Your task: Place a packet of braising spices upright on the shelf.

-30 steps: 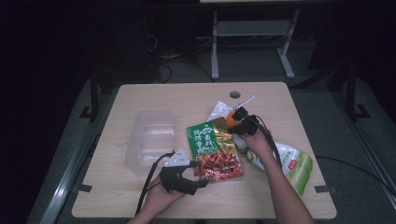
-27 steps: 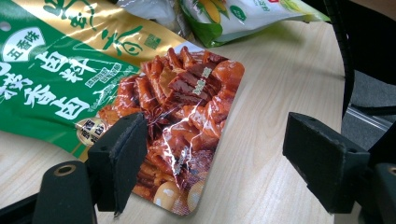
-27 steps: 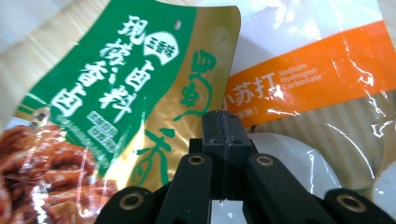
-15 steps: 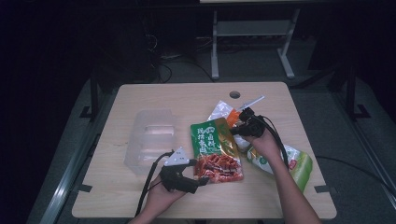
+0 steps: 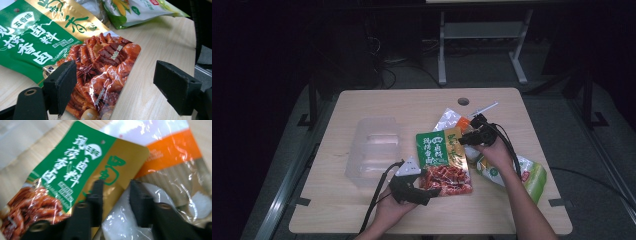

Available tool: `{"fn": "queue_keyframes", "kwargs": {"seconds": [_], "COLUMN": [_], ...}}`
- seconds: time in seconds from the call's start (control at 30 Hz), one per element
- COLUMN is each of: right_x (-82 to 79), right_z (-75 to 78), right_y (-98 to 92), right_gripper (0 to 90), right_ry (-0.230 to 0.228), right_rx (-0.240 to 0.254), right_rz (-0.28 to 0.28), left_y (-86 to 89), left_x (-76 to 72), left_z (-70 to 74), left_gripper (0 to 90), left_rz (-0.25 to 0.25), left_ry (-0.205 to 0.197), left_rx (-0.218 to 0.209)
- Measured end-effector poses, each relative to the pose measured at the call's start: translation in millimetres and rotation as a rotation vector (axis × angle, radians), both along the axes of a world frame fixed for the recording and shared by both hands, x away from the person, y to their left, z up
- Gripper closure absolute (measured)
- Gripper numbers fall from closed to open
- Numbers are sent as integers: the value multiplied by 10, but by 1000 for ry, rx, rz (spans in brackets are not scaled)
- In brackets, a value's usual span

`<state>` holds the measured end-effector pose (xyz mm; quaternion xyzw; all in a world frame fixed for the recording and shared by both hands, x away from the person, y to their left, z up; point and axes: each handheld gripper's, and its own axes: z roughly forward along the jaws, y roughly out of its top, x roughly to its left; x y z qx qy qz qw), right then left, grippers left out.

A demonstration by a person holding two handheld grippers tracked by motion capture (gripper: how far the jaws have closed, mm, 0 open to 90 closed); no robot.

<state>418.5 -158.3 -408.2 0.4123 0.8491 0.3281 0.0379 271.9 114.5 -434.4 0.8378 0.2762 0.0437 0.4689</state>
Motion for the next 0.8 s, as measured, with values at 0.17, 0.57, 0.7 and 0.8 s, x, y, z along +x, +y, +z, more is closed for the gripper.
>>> {"fn": "queue_keyframes", "kwargs": {"seconds": [0.17,0.57,0.7,0.8], "right_x": [89,84,34,-96], "right_z": [-175,-198,-110,69], "right_y": [48,233,202,151], "right_gripper": [529,899,900,900], "right_ry": [68,41,30,-2], "right_rx": [8,47,79,103], "right_rz": [-9,65,84,107], "left_y": [11,59,61,49], "left_x": [9,37,41,48], "left_z": [-6,16,14,4], "left_gripper": [186,186,184,183], "left_rz": [-2,9,17,24], "left_ry": [0,-4,-1,1], "left_rx": [4,1,0,0]}}
